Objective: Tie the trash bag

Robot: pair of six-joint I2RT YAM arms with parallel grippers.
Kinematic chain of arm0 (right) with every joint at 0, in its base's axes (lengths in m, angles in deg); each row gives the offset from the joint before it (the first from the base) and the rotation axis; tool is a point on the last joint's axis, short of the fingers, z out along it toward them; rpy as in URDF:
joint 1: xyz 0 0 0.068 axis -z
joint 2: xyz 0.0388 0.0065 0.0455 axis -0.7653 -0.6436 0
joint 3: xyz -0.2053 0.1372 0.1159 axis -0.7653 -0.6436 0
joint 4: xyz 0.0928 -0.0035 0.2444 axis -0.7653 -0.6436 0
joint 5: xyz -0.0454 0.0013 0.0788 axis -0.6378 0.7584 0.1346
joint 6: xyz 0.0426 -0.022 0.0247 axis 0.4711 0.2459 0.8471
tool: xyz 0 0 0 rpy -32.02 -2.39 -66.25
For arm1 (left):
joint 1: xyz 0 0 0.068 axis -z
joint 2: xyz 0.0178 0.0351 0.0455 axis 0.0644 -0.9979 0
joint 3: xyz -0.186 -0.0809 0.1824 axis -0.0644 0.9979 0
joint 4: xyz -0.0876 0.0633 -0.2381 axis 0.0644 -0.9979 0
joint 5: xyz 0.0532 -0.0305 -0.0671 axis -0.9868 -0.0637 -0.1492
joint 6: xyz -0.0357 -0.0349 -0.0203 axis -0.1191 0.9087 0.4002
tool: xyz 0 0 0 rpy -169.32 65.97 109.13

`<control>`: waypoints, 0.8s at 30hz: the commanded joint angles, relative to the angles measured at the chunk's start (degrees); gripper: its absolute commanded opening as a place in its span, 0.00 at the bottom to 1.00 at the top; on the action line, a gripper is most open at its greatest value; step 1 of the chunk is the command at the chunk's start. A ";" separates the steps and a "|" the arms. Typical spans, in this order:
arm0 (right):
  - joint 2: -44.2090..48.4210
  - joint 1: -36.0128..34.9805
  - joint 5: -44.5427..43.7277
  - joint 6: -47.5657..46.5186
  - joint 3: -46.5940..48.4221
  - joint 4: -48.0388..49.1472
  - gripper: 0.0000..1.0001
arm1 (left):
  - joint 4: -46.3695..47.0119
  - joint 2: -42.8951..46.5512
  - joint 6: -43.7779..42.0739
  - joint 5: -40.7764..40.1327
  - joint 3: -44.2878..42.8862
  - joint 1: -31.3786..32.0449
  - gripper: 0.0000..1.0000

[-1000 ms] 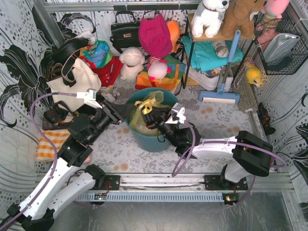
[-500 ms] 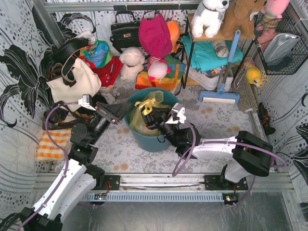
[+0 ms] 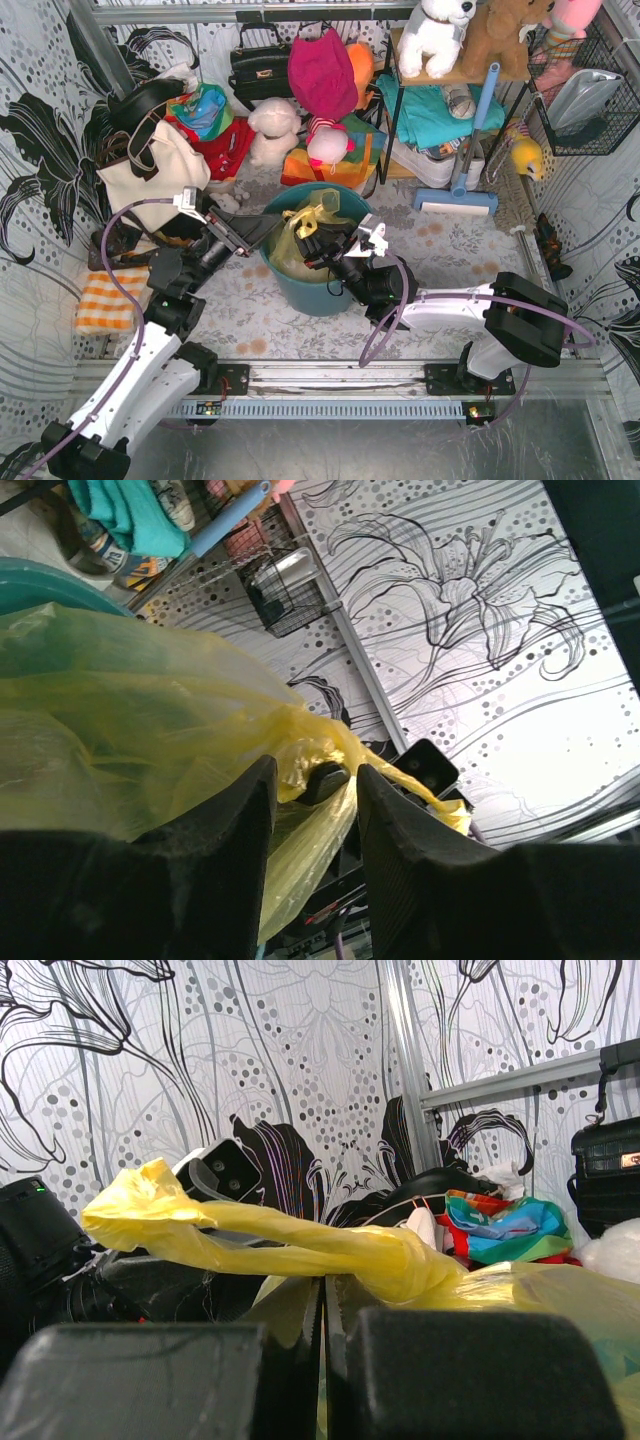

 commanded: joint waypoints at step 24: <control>1.73 -0.31 0.57 2.06 -0.73 6.60 0.00 | 14.48 -4.31 2.53 3.21 1.92 -0.36 0.27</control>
